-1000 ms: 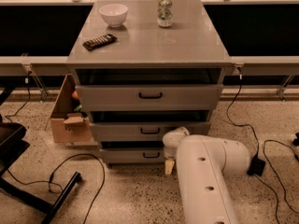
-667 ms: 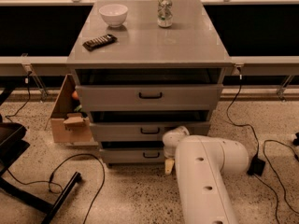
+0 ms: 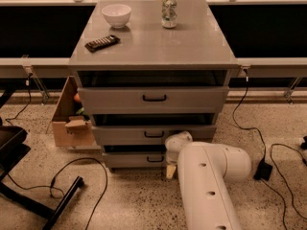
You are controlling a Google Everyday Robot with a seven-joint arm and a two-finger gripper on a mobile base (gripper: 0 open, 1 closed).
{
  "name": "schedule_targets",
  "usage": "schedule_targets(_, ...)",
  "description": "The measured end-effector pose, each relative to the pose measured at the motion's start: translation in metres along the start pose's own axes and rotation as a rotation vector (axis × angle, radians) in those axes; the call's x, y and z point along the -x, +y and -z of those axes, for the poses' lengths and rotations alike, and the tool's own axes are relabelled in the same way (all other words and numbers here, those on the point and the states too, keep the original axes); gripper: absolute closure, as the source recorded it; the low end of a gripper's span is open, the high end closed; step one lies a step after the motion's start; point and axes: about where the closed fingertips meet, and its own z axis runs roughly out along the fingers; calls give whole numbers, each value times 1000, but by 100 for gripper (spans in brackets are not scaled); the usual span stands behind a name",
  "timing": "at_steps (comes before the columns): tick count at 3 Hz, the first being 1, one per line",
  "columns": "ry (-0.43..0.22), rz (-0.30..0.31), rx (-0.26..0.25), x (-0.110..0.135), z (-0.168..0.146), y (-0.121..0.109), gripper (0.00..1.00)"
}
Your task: Open bottom drawer
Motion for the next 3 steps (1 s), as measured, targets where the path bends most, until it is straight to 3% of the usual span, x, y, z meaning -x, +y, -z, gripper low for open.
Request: schedule_targets(3, -4, -7, 12, 5, 2, 0, 85)
